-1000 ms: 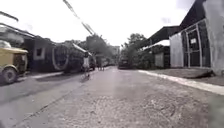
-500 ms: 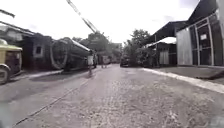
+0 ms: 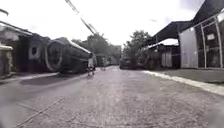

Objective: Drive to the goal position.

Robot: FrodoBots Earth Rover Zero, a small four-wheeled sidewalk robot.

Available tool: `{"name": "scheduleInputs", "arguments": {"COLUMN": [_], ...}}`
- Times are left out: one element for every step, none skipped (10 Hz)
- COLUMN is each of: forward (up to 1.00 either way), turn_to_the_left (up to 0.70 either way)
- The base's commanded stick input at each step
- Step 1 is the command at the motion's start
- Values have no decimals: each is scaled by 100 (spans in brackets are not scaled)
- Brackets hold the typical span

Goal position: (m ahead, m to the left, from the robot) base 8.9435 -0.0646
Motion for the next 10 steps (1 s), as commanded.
{"name": "scheduleInputs", "arguments": {"forward": [100, 100, 100, 100, 100, 100, 100, 100, 100, 100], "turn_to_the_left": [0, 0, 0, 0, 0, 14, 27, 27, 27, 27]}}
